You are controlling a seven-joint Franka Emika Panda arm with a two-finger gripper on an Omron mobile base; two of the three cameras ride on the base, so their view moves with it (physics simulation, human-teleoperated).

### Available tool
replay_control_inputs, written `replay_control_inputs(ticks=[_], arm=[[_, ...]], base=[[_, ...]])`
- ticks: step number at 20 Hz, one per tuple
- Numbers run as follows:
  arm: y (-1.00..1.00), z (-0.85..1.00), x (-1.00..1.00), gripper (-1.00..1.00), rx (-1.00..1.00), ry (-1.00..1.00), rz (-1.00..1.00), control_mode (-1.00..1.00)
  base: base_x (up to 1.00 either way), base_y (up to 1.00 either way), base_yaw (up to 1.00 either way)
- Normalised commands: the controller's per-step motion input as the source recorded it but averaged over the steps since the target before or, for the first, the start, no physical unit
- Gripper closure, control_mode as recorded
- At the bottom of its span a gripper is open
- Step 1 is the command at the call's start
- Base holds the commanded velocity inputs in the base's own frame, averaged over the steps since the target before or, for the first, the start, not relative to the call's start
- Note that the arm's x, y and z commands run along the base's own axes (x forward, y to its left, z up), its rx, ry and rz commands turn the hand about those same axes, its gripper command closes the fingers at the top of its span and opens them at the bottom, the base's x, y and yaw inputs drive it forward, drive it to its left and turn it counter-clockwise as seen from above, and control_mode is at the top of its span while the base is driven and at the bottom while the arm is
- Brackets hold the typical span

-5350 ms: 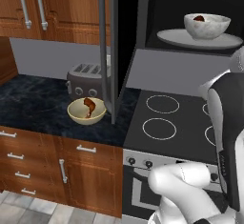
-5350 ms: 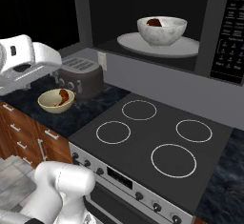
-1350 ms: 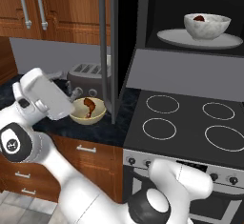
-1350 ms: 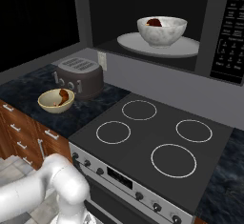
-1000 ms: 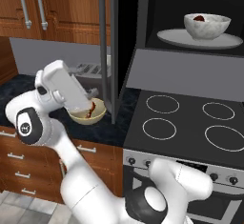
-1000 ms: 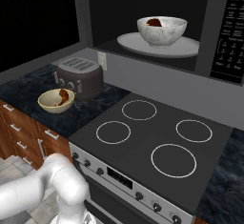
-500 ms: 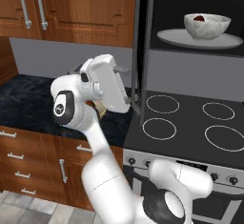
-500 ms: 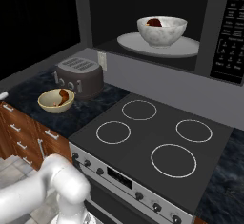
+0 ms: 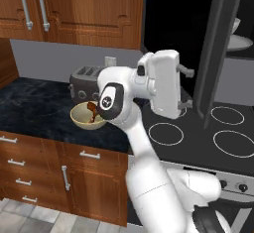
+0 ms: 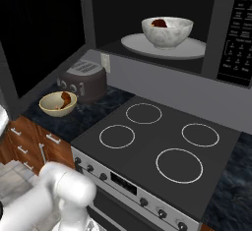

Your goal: Place the bowl containing the broccoli and steak in the microwave. Close the microwave door and press the start button to microwave the meal.

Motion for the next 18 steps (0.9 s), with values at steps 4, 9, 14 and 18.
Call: replay_control_inputs(ticks=[4, 9, 14, 18], arm=[[-0.89, 0.19, -0.16, -1.00, 0.11, 0.02, 0.02, -1.00], [-0.76, 0.01, -0.02, -1.00, 0.06, 0.02, 0.18, -1.00], [-0.67, 0.00, 0.05, -1.00, 0.01, 0.02, 0.34, -1.00], [-0.74, 0.00, 0.25, -1.00, 0.03, 0.00, 0.48, -1.00]], base=[[0.00, 0.00, 0.00], [0.00, 0.00, 0.00], [0.00, 0.00, 0.00], [0.00, 0.00, 0.00]])
